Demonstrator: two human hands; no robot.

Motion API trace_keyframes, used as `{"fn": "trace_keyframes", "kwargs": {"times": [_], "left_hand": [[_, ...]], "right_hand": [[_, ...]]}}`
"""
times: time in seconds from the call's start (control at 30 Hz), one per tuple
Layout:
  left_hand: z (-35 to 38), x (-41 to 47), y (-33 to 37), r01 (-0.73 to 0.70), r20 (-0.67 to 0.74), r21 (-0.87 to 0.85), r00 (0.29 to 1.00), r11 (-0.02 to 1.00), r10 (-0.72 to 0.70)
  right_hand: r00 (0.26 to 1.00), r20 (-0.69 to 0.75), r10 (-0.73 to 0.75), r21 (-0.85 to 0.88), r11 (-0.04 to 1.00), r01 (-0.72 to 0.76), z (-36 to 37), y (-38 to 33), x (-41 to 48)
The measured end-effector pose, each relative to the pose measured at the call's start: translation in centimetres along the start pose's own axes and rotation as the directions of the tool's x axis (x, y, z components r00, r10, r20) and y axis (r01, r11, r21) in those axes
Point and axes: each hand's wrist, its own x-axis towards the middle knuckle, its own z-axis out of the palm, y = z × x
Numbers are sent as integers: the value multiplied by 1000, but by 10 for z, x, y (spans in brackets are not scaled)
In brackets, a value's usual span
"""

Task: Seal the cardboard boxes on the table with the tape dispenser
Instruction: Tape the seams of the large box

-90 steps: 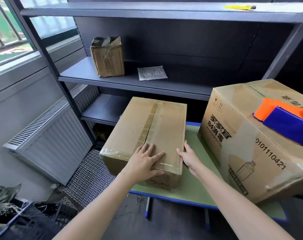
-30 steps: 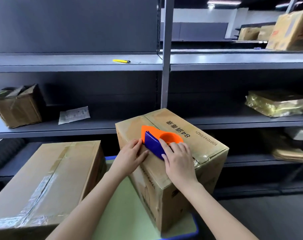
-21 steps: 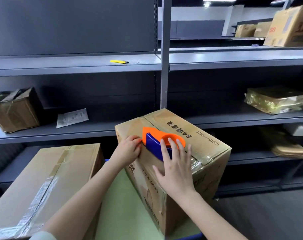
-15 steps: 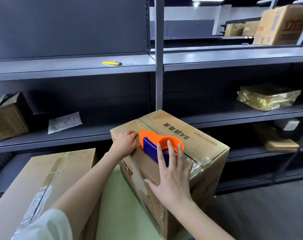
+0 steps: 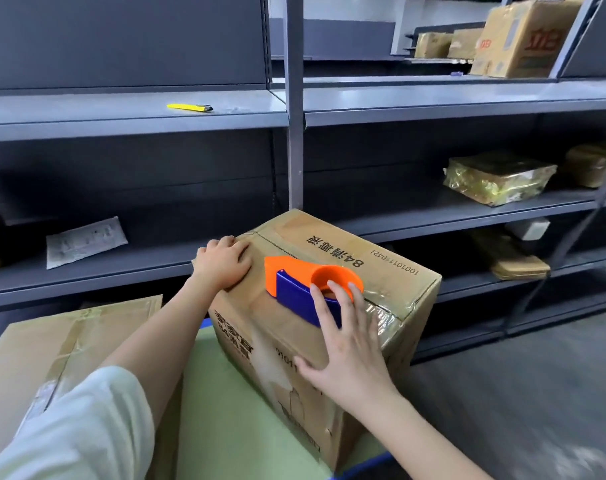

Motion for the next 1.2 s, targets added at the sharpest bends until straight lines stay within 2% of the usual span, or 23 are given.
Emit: {"fn": "trace_keyframes", "kwargs": {"times": [0.1,0.2,0.3,0.33,0.5,0.67,0.87,1.1,1.17,1.2], "left_hand": [[-2,-18,3,50,-15,26,999,998,-50],[-3,-39,3,124,-43,48,992,991,-122],[-5,-59,6,195,-59,68,980,978,-191],[-6,-66,8,218,-62,76,975,973,-213],[-12,-105,22,335,-58,155,942,929,-330],[-11,-147,36,432,-77,236,901,870,-426],[-4,-174,50,449,-155,358,893,819,-422],[-8,-177,58,498,-175,349,867,794,-467],[-10,-178,54,475,-213,331,880,815,-426],[-10,-177,52,423,-219,288,902,859,-371]], "right_hand": [[997,40,-69,29,997,68,-13,19,-1],[981,141,-129,29,992,127,-26,38,0],[978,164,-130,4,991,131,-34,40,2],[982,154,-114,-10,993,116,-34,37,2],[995,-76,-59,23,998,61,-20,29,9],[967,-148,-206,92,971,221,-15,53,29],[948,-55,-315,231,919,319,-21,84,52],[953,-68,-296,295,906,303,-23,82,52],[954,-48,-295,324,899,295,-29,79,55],[957,-20,-290,331,901,280,-33,78,56]]}}
